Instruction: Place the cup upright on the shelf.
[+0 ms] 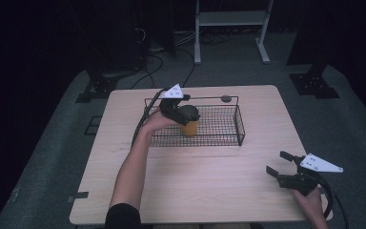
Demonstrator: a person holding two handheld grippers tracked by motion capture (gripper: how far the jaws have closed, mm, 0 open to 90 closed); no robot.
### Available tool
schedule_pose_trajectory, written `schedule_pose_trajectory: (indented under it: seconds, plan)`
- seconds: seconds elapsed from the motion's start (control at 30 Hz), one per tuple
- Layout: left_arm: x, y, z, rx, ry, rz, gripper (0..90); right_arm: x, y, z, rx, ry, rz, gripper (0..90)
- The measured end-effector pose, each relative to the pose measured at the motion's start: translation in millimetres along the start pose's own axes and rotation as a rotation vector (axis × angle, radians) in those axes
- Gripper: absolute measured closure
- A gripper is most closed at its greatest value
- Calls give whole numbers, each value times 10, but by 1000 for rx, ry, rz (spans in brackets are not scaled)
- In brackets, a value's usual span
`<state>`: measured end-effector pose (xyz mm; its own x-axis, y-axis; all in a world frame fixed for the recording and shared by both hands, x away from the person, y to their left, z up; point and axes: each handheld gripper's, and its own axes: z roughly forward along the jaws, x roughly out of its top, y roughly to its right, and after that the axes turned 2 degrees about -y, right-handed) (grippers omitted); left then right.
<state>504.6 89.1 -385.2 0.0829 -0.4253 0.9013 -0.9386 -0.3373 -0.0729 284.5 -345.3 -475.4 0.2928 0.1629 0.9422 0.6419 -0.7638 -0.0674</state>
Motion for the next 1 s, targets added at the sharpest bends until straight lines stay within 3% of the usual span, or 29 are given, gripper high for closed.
schedule_pose_trajectory:
  seconds: [0.3,0.4,0.67,1.0]
  plan:
    - [-31,123,-173,7,30,-3,0,2,-21,14,-13,-13,-6,128]
    - [-32,198,-234,19,45,13,0,4,-25,19,-17,-13,-10,128]
    - [-27,351,-304,19,70,22,0,4,-21,17,-19,-12,-5,128]
    - [-60,519,-318,-2,52,28,0,4,-22,17,-18,-13,-6,128]
